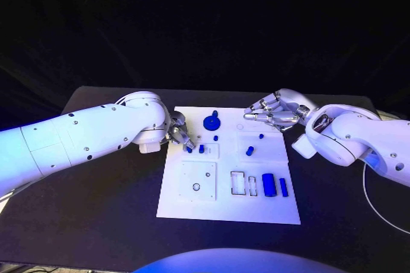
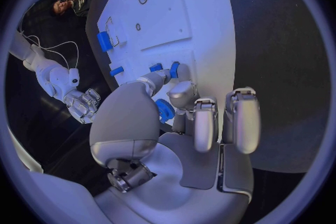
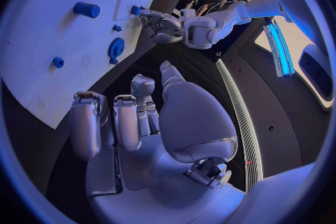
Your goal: Assemble the parts on the task board
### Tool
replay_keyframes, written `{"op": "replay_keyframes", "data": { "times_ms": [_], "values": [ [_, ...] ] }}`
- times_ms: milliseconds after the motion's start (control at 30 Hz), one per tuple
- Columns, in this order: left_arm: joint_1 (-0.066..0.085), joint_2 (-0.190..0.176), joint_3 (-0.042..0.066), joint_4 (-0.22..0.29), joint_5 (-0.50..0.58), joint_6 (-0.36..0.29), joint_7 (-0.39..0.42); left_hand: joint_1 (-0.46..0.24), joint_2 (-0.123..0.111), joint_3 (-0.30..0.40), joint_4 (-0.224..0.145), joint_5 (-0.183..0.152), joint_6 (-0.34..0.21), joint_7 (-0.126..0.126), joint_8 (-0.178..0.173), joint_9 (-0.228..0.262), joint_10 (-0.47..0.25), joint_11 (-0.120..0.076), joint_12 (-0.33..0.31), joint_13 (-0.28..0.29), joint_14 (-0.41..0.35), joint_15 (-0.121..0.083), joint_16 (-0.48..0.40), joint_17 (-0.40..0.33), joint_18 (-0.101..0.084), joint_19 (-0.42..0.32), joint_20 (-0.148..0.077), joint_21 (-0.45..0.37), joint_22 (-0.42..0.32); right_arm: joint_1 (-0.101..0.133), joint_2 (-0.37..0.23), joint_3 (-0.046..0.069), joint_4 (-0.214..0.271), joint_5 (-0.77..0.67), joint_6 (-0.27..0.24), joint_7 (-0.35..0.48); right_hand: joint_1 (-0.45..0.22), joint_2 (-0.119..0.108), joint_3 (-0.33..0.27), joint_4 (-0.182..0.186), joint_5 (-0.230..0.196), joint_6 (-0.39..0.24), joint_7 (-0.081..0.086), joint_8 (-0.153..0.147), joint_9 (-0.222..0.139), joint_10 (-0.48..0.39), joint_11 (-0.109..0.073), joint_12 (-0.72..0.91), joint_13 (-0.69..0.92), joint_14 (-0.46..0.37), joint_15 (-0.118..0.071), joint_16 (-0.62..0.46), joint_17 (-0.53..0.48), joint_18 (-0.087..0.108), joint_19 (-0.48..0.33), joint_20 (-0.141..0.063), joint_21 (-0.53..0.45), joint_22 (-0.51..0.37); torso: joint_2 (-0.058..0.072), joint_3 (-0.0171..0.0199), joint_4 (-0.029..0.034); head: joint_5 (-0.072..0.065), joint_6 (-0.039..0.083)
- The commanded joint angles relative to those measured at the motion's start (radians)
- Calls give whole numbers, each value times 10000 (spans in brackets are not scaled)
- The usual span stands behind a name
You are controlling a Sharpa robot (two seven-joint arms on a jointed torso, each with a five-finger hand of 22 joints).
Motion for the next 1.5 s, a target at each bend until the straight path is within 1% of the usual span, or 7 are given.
{"op": "replay_keyframes", "data": {
  "times_ms": [33, 733, 800, 933, 1300, 1400, 1500],
  "values": [
    [-52, 26, -34, -25, -44, 249, -224, -297, -48, -297, 144, -52, 123, -26, -89, 33, 51, -19, -12, -26, 1052, -76, 31, 2633, -129, 774, -79, 35, 2168, -7, 2, 0, 25, -19, 167, 42, 67, 49, -77, 8, 34, 52, 23, 9, 15, -23, -21, 6, -11, 640, -5, -49, 850, 136, -59, 20, -61, -9, 2, -6, 5, -14, 1],
    [-51, -75, -6, -91, -58, -173, -299, -855, -21, -2440, 749, -124, 358, -24, -341, 120, 57, -20, 3, -89, 1052, -86, 31, 2633, -161, 821, -89, 148, 2268, -6, -23, 0, 31, -19, 72, 30, 73, 71, -122, 21, 39, 48, 25, 8, 15, -44, -18, -16, -36, 635, -4, -70, 825, 146, -82, 22, -90, -60, 3, -19, 2, -50, -10],
    [-51, -123, 3, -38, -58, -360, -235, -905, 0, -2741, 871, -449, 387, -27, -360, 140, 68, -24, 21, -83, 1052, -87, 31, 2633, -165, 827, -88, 163, 2280, -6, -19, 0, 24, -19, 77, 33, 73, 71, -122, 21, 39, 48, 25, 8, 15, -44, -18, -16, -36, 635, -4, -70, 825, 146, -82, 22, -90, -60, 2, -21, 1, -55, -8],
    [-51, -248, 31, 124, -14, -1121, -147, -834, 263, -3579, 1310, -1958, 444, -47, -412, 247, 101, -53, 94, -56, 1052, -113, 31, 2633, -179, 852, -111, 217, 2322, -7, -13, 0, 10, -19, 85, 36, 73, 71, -122, 21, 39, 48, 25, 8, 15, -44, -18, -16, -36, 635, -4, -70, 825, 146, -82, 22, -90, -60, 2, -24, 12, -79, 1],
    [-50, -514, 66, 304, 1009, -2806, 647, -584, 528, -4261, 1687, -1980, 324, -3, -507, 379, -26, -16, 1, -178, 1052, -113, 31, 2633, -111, 762, -131, -65, 2174, -9, 0, 0, -18, -19, 102, 41, 73, 71, -122, 21, 39, 48, 25, 8, 15, -44, -18, -16, -36, 635, -4, -70, 825, 146, -82, 22, -90, -60, -4, -17, 9, -90, -10],
    [-49, -589, 67, 275, 1558, -3230, 1155, -406, 553, -4582, 1720, -1871, 65, 95, -602, 420, -382, 66, -471, -666, 1052, -69, 31, 2633, 13, 578, -97, -603, 1884, -10, -6, 0, -21, -19, 106, 37, 73, 71, -122, 21, 39, 48, 25, 8, 15, -44, -18, -16, -36, 635, -4, -70, 825, 146, -82, 22, -90, -60, -5, -10, 15, -106, 3],
    [-49, -635, 66, 257, 1856, -3562, 1746, -138, 565, -4823, 1701, -1711, -481, 297, -796, 315, -1449, 244, -2079, -2272, 1052, 57, 31, 2633, 333, 33, -10, -2100, 1071, -12, -12, 0, -21, -19, 108, 36, 73, 71, -122, 21, 39, 48, 25, 8, 15, -44, -18, -16, -36, 635, -4, -70, 825, 146, -82, 22, -90, -60, -6, -11, 19, -111, 8]
  ]
}}
